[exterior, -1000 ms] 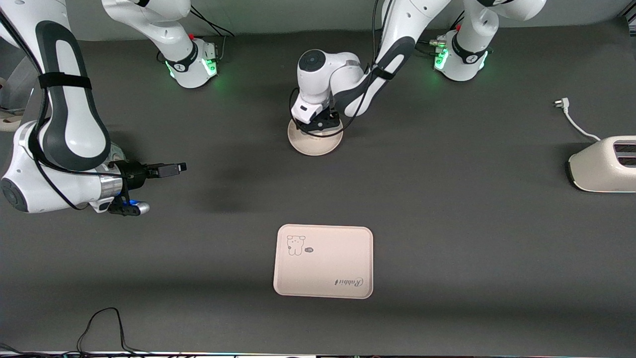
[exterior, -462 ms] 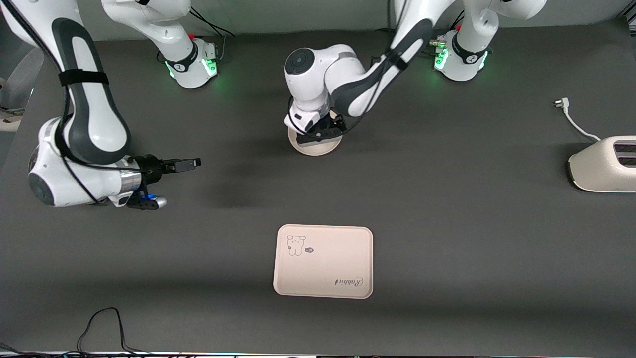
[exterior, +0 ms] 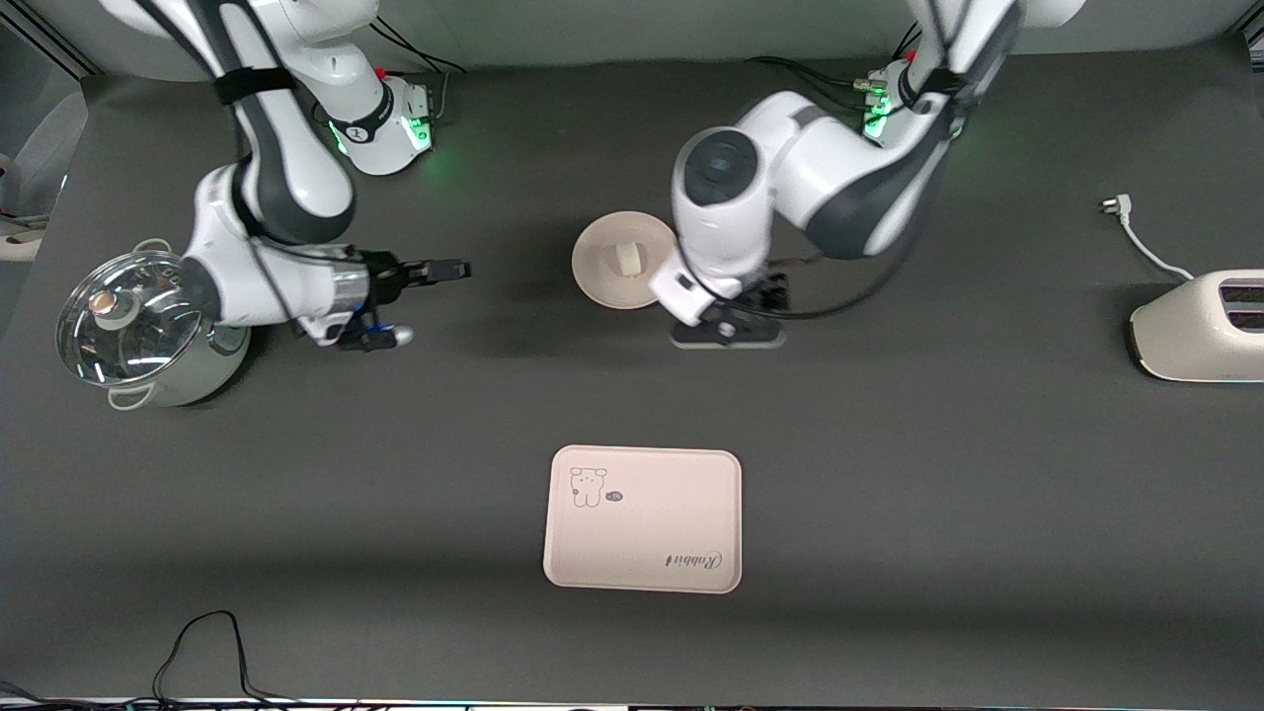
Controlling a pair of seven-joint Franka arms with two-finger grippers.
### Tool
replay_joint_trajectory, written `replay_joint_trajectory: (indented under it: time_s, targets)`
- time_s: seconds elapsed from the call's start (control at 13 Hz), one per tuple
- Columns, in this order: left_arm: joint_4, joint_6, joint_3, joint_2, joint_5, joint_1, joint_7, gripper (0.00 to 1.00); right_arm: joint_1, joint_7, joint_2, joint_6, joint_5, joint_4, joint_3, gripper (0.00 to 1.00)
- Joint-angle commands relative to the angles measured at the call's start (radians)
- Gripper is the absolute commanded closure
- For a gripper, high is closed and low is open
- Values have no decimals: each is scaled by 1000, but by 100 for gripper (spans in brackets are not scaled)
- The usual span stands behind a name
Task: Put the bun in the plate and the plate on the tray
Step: 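Raise the left gripper away while the right gripper reaches the plate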
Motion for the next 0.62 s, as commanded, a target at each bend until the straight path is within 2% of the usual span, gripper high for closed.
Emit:
replay_joint_trajectory:
  time_s: [0.0,0.15,0.31,0.38,0.54]
  targets:
    - [45,-89,-10,-47,-35,142,223,0,111,-22,-24,149,125,-111,-12,0]
    - [74,-116,8,-95,-129,225,401,0,175,-32,10,243,199,-133,-12,0]
    - [63,-149,31,-170,-154,294,434,0,234,-36,39,336,260,-163,-12,0]
    - [62,-166,66,-198,-150,303,463,0,277,-53,59,387,297,-173,-12,0]
    - [34,-183,182,-255,-153,302,584,0,343,-59,101,464,411,-173,-12,0]
